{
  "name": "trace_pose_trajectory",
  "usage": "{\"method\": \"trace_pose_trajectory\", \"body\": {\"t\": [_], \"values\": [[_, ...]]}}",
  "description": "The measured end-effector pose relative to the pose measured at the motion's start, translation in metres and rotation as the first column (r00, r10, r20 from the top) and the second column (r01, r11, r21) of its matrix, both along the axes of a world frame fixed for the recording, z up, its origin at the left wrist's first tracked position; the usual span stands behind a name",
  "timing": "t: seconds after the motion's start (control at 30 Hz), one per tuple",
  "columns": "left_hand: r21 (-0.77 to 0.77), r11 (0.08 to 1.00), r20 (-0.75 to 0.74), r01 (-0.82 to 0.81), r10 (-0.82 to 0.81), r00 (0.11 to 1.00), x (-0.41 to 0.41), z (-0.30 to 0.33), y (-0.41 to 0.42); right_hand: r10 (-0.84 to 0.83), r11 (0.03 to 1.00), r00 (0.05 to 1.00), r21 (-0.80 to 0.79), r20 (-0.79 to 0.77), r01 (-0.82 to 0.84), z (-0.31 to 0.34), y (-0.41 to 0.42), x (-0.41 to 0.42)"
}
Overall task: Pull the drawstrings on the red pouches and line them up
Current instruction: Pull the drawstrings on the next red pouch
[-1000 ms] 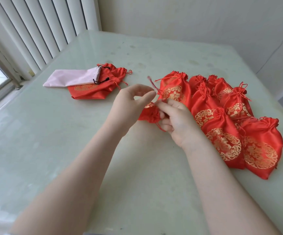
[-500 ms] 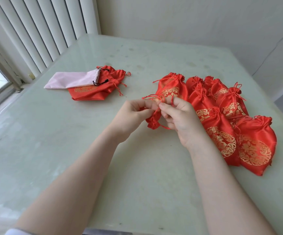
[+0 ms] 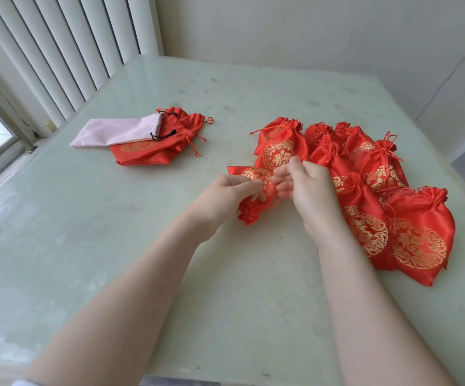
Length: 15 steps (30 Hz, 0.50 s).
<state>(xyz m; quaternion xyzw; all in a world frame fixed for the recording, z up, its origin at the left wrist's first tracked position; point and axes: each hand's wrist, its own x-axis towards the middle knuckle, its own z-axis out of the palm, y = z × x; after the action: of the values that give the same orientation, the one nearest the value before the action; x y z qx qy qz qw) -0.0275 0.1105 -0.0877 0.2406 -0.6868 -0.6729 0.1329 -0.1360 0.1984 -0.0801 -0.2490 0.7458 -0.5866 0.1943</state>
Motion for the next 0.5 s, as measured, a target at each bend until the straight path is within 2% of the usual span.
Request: {"method": "trace_pose_trajectory", "body": {"t": [0.07,0.1,0.13,0.23,0.33,0.5], "values": [[-0.086,0.996,0.054,-0.001,0.006,0.999,-0.001,-0.001,0.001,-0.052,0.997,0.981,0.041,-0.189,0.061,0.004,0.004,-0.004],[-0.126,0.992,0.076,0.015,-0.006,0.997,-0.001,-0.001,0.001,-0.062,0.997,0.973,0.037,-0.221,0.072,0.006,0.006,-0.006],[-0.162,0.986,0.095,0.037,-0.022,0.995,-0.001,-0.002,0.001,-0.053,0.998,0.979,0.014,-0.197,0.057,0.008,0.007,-0.007],[-0.241,0.965,0.111,0.101,-0.076,0.991,0.000,-0.004,0.001,0.072,0.988,0.997,-0.138,0.040,-0.066,0.012,0.008,0.000],[-0.316,0.936,0.121,0.155,-0.122,0.985,0.001,-0.004,0.002,0.147,0.979,0.989,-0.141,-0.002,-0.145,0.012,0.006,0.007],[-0.313,0.935,0.163,0.164,-0.117,0.980,0.002,-0.004,0.003,0.348,0.921,0.936,-0.171,-0.042,-0.350,0.012,0.004,0.017]]}}
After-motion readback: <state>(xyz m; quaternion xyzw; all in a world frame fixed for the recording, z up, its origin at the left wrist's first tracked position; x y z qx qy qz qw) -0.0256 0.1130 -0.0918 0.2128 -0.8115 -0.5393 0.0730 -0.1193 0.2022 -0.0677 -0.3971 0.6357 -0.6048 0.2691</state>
